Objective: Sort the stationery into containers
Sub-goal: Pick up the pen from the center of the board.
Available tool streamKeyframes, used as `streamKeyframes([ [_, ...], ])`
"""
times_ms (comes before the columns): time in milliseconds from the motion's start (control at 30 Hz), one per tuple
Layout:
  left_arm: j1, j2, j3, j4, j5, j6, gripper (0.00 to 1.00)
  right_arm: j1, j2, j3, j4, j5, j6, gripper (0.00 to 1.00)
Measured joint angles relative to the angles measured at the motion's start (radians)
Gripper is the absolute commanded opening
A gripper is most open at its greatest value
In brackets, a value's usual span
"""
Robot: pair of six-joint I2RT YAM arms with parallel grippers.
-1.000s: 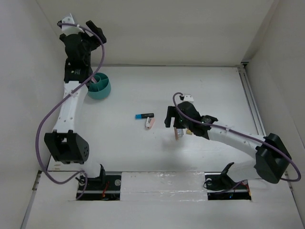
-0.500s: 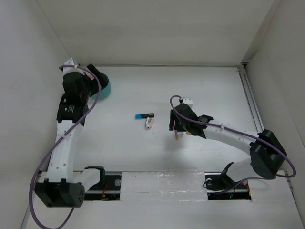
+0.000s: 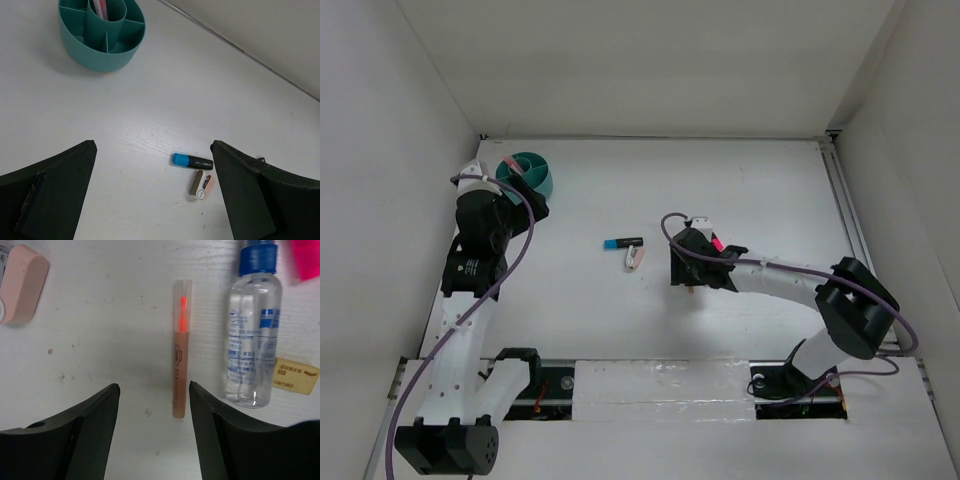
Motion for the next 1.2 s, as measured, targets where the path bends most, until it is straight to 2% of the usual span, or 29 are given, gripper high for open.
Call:
streamKeyframes([
  [367, 0.0, 0.006, 0.0, 0.003, 0.031, 0.014, 0.99, 0.008, 0.075, -0.001, 0.006, 0.019, 0.013, 0.61],
  [633, 0.0, 0.006, 0.0, 0.003, 0.042, 0.014, 0.99, 0.017, 0.082, -0.001, 0.019, 0.034, 0.015, 0.47],
  [800, 0.0, 0.006, 0.0, 0.003, 0.045, 0.015, 0.99, 0.017, 0.082, -0.001, 0.021, 0.034, 0.019, 0.46],
  [867, 0.0, 0.006, 0.0, 0.003, 0.046, 0.015, 0.99, 0.017, 0.082, -0.002, 0.021, 0.034, 0.022, 0.4],
  [933, 0.0, 0.006, 0.0, 0.003, 0.046, 0.015, 0.99, 0.017, 0.082, -0.004, 0.02, 0.035, 0.022, 0.29],
  [967, 0.0, 0.006, 0.0, 0.003, 0.046, 0.015, 0.99, 0.017, 0.082, -0.004, 0.02, 0.036, 0.021, 0.16],
  [1033, 0.0, 0.006, -0.001, 0.003, 0.046, 0.015, 0.99, 0.017, 0.082, -0.005, 0.021, 0.037, 0.026, 0.02],
  [1200, 0.0, 0.006, 0.0, 0.003, 0.053, 0.015, 0.99, 0.019, 0.087, -0.004, 0.03, 0.038, 0.03, 0.0],
])
